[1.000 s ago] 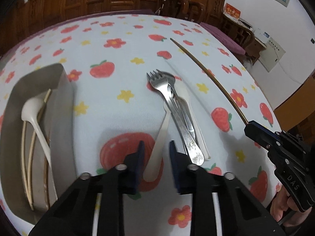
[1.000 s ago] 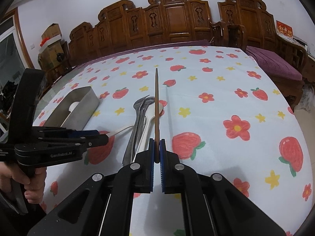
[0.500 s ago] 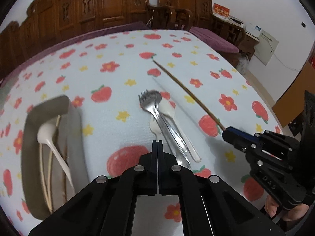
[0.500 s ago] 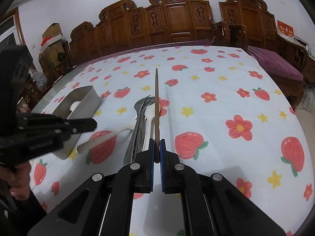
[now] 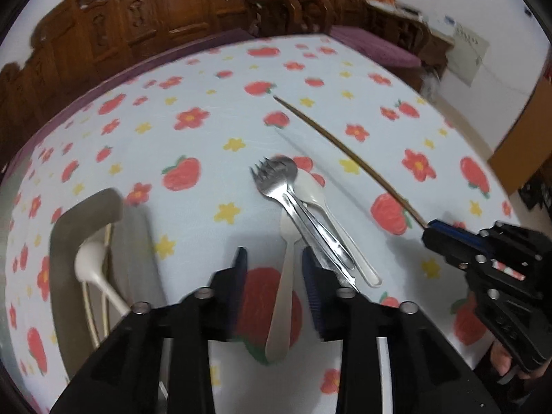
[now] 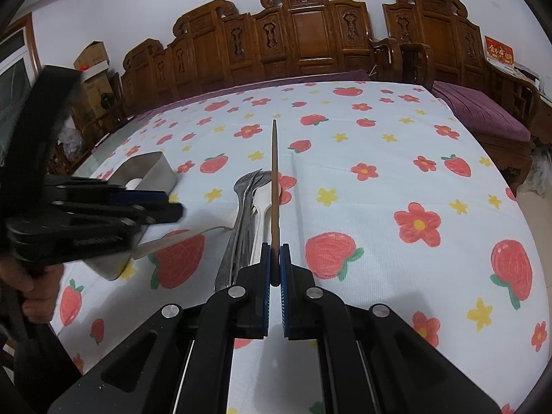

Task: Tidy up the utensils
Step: 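Grasp the white plastic fork with the left tool while the right tool holds the chopstick, then drop the white fork into the tray with the left tool while the right tool carries the chopstick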

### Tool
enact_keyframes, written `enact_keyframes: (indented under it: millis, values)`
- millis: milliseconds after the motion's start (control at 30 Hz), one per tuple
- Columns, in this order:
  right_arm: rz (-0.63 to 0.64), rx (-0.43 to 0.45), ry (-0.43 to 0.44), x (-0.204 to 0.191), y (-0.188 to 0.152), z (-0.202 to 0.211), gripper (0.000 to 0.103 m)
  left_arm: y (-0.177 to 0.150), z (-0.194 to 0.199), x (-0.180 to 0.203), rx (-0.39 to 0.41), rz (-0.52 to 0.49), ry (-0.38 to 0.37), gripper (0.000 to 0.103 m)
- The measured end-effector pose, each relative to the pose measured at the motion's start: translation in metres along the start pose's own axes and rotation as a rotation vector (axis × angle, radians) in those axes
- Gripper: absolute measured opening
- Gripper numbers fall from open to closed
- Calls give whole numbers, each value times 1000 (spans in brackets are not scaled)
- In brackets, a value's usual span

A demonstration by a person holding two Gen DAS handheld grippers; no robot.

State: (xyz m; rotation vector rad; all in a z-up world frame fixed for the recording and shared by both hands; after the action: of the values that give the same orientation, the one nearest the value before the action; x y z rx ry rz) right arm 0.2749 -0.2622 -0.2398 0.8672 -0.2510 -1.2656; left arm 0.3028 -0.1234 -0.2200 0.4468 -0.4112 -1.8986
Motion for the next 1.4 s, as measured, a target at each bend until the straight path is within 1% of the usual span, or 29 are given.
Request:
enact_keyframes:
  millis: [100, 167, 200, 233, 267, 333, 433, 500, 533, 567, 667, 867, 933, 1000, 1033, 1067, 1100, 1133, 1333, 1400]
  values:
    - [-1, 0, 2, 0, 0, 0, 6, 3, -15, 7, -41, -26, -11, 31]
    - [2, -5, 1, -1, 0, -1, 6, 2, -26, 10, -82, -40, 6, 29]
    - [3, -5, 2, -1, 0, -1, 6, 1, -33, 11, -108, -44, 9, 19]
    - [3, -5, 3, -1, 0, -1, 6, -1, -36, 11, -127, -44, -1, 14]
    - [2, -6, 2, -1, 0, -1, 6, -3, -38, 12, -139, -42, -11, 10]
    - [1, -6, 3, -1, 0, -1, 6, -6, -36, 13, -133, -47, -31, 8]
    - [6, -12, 3, -3, 0, -3, 6, -7, -23, 12, -104, -50, -9, 7]
    - [14, -14, 3, -5, -1, -3, 6, -7, -10, 9, -88, -44, -12, 7]
    - [16, -15, 4, -6, -1, -4, 6, -7, -6, 8, -81, -44, -6, 5]
    - [18, -16, 4, -7, -1, -4, 6, -8, 1, 5, -67, -46, 11, 0]
    - [27, -24, 9, -10, -3, -5, 6, -10, 15, -2, -54, -41, 14, 0]
    - [47, -32, 13, -18, -6, -6, 6, -22, 21, -15, -37, -20, 31, 0]
    - [52, -35, 13, -20, -7, -6, 6, -31, 19, -20, -49, 4, 28, 0]
    - [54, -35, 14, -21, -7, -6, 6, -41, 16, -20, -60, -1, 26, 0]
    - [54, -36, 13, -20, -7, -7, 6, -47, 14, -18, -69, -9, 26, 7]
    - [54, -35, 13, -20, -6, -7, 6, -52, 11, -15, -75, -16, 26, 11]
    - [53, -33, 14, -21, -6, -7, 6, -56, 9, -13, -78, -21, 28, 18]
    - [52, -33, 16, -21, -6, -6, 6, -59, 6, -11, -83, -28, 31, 22]
    - [59, -39, 15, -22, -6, -7, 6, -68, -14, -2, -132, -44, 58, 22]
    - [59, -37, 17, -23, -6, -6, 6, -67, -14, -2, -129, -43, 60, 21]
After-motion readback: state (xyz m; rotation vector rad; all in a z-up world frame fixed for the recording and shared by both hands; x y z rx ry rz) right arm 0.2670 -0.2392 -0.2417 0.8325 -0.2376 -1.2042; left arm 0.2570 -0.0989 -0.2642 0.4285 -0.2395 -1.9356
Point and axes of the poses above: each gripper's, at about its wrist camera, not at the fingertips, and z roughly against the way its jaws point, x to its right, y to its top, the point moved 3 cm from there along -z, roughly the way its jaws point, and after that the axes turned 7 degrees about y, right-handed, at the moved point
